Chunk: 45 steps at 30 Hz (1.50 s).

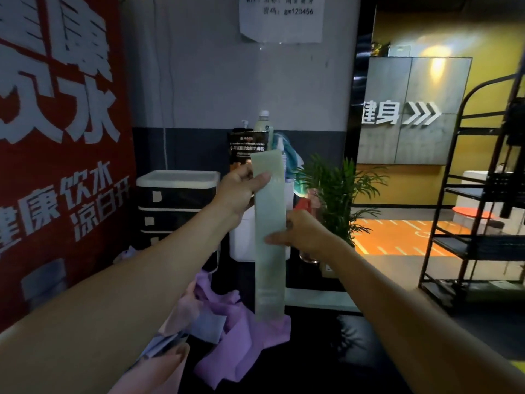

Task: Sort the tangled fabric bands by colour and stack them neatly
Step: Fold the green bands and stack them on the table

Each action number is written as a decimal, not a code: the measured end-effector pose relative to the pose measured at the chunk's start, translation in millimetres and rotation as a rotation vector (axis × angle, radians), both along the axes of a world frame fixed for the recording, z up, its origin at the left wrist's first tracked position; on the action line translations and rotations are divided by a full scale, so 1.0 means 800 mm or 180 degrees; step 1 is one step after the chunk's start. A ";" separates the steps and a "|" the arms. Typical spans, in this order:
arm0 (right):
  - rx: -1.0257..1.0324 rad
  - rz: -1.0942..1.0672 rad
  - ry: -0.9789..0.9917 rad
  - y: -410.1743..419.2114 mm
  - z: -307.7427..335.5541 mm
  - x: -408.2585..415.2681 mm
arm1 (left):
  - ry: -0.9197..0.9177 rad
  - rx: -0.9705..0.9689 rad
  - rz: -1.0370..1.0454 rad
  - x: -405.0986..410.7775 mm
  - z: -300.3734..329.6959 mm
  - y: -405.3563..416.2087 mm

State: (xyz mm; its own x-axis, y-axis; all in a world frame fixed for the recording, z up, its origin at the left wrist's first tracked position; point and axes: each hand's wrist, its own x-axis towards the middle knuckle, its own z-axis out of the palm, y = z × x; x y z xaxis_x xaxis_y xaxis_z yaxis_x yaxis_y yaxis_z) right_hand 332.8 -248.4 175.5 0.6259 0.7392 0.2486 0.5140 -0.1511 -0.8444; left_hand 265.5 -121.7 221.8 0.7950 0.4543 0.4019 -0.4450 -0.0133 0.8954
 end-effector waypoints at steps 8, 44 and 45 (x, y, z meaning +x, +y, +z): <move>-0.0845 -0.0603 -0.0428 -0.048 -0.056 0.049 | 0.0057 -0.0791 0.0173 0.031 -0.025 -0.004; -0.0460 -0.2958 -0.0050 -0.182 -0.235 0.203 | 0.2389 0.1548 0.1612 0.132 -0.290 0.002; -0.0446 -0.2974 -0.0049 -0.182 -0.237 0.205 | 0.2375 0.1573 0.1605 0.132 -0.291 0.002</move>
